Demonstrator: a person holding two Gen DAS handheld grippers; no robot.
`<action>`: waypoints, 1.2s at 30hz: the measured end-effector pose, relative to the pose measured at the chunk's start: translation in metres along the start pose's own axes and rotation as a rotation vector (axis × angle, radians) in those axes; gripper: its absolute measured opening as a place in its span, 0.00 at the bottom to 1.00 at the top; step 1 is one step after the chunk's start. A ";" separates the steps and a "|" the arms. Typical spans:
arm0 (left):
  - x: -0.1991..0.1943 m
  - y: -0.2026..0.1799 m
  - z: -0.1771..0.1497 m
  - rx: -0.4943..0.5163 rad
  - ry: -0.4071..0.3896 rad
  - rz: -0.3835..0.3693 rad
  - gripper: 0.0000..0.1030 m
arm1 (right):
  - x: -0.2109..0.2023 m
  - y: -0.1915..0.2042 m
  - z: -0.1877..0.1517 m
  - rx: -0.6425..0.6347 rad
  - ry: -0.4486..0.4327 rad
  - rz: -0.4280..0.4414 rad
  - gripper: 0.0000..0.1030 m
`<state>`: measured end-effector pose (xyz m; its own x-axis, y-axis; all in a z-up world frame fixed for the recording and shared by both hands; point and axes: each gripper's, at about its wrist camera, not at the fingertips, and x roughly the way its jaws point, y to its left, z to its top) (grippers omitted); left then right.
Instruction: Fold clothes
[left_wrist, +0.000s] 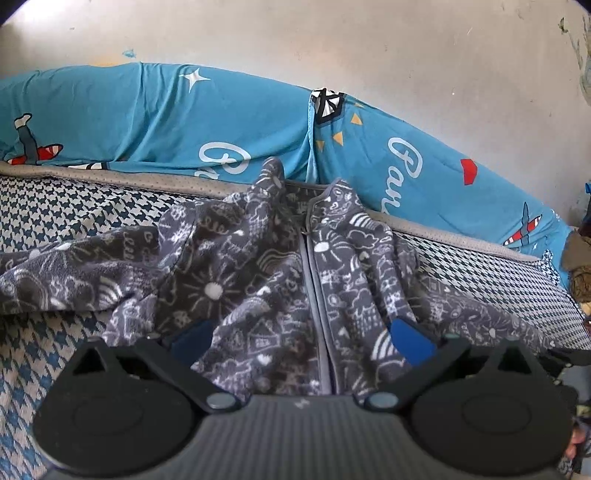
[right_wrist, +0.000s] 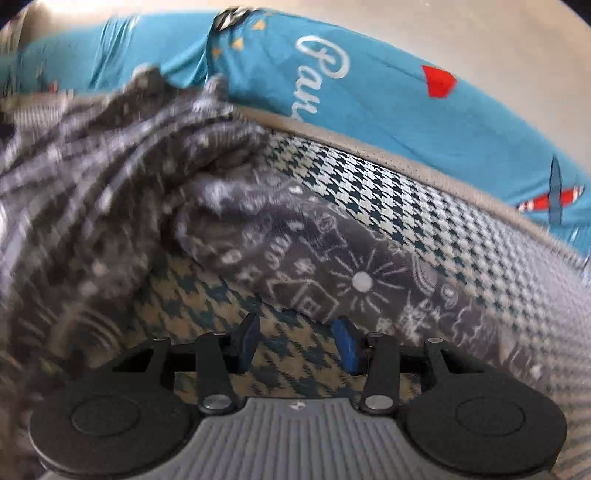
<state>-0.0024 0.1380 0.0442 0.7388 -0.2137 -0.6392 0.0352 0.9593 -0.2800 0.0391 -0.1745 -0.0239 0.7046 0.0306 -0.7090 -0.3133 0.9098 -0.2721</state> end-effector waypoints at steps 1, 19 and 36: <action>0.000 0.000 0.000 0.001 -0.001 0.001 1.00 | 0.002 0.000 -0.001 -0.013 -0.014 -0.011 0.44; 0.011 0.001 -0.002 0.013 0.031 0.018 1.00 | 0.011 -0.002 0.010 0.075 -0.060 -0.063 0.09; 0.025 -0.016 -0.018 0.116 0.084 0.023 1.00 | -0.046 -0.067 0.003 0.348 0.042 -0.282 0.07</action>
<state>0.0028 0.1143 0.0196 0.6812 -0.2018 -0.7038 0.1007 0.9779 -0.1830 0.0298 -0.2360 0.0289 0.7028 -0.2488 -0.6665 0.1254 0.9655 -0.2282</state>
